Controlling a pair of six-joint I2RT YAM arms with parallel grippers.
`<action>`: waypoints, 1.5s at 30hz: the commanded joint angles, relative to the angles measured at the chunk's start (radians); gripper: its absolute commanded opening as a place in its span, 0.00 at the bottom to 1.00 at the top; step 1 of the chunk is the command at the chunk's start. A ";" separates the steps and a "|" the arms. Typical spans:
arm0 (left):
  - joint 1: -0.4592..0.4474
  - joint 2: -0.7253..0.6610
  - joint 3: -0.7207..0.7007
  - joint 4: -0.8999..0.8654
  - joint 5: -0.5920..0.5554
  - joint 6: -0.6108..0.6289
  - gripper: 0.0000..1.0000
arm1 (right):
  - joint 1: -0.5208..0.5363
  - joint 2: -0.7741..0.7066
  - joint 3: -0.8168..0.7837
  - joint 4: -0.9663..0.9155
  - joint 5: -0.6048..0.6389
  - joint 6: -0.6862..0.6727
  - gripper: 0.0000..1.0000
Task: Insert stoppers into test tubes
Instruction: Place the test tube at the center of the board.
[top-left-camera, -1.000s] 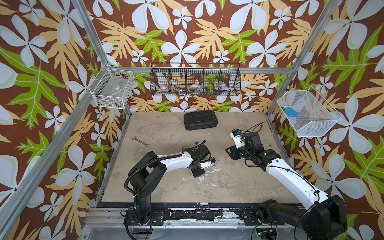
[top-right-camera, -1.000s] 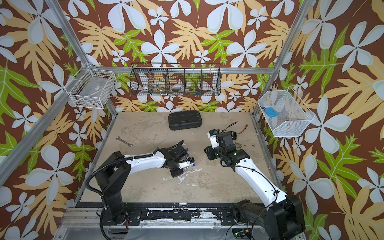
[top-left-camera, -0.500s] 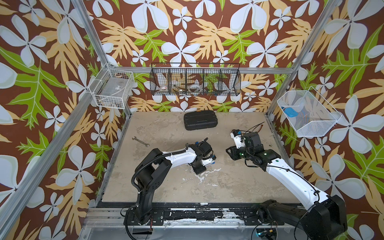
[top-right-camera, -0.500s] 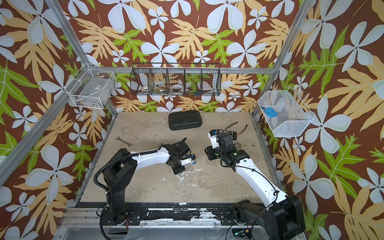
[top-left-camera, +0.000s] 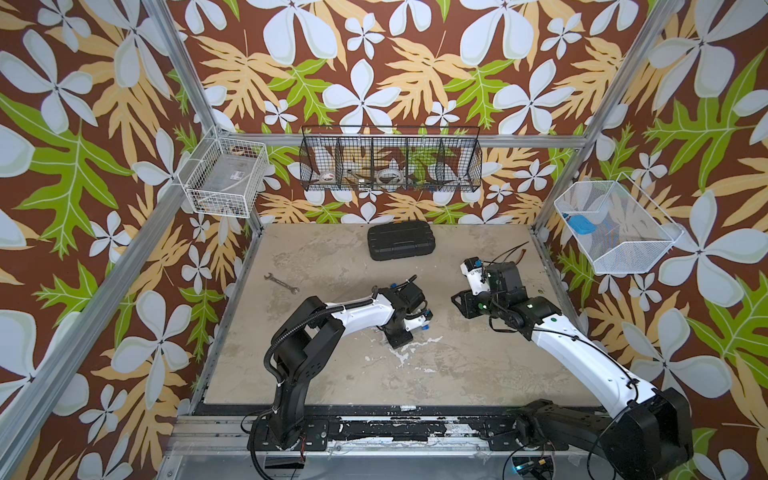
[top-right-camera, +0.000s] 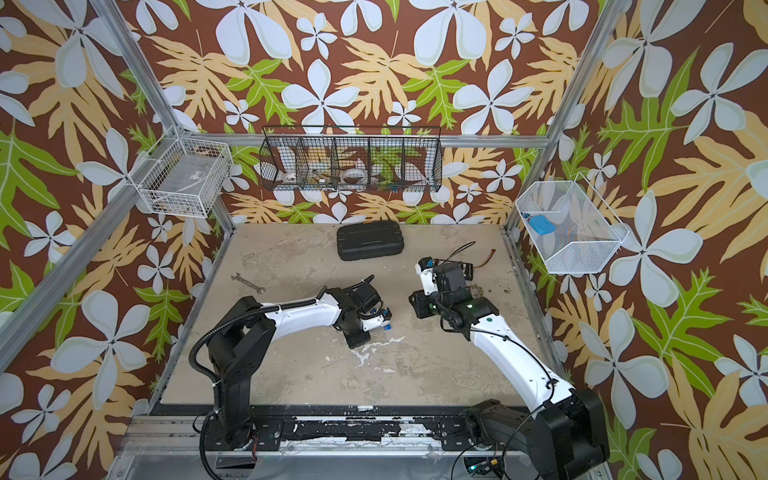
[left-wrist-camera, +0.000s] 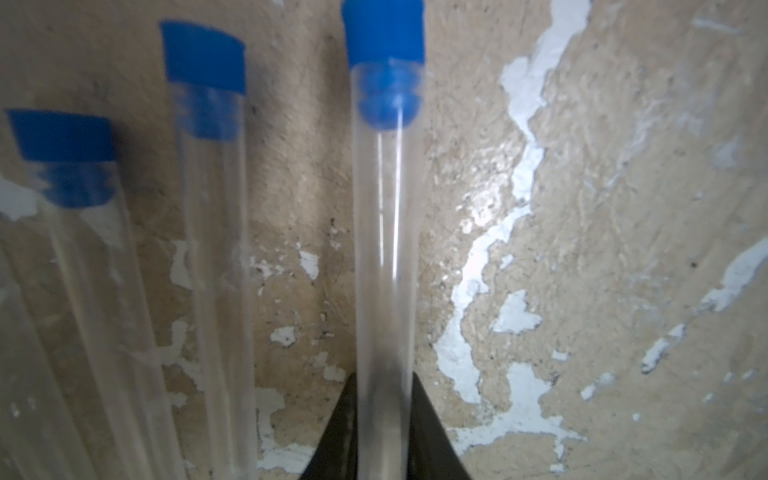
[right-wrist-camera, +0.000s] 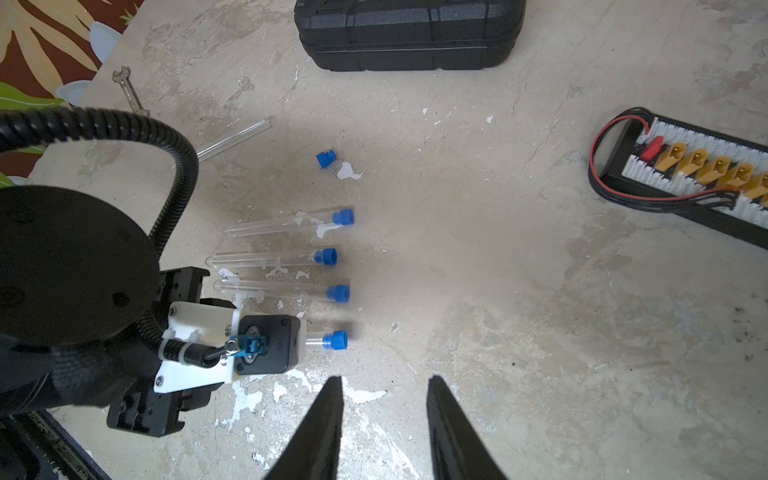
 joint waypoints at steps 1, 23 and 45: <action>0.005 0.025 -0.017 -0.036 -0.078 0.001 0.23 | 0.000 0.000 0.007 -0.021 0.009 -0.001 0.37; 0.018 -0.307 -0.113 0.109 -0.073 0.005 0.40 | 0.001 -0.022 -0.002 -0.003 0.000 0.009 0.37; 0.477 -0.226 0.003 0.179 0.051 0.169 0.37 | 0.001 0.092 0.078 0.039 -0.041 -0.044 0.39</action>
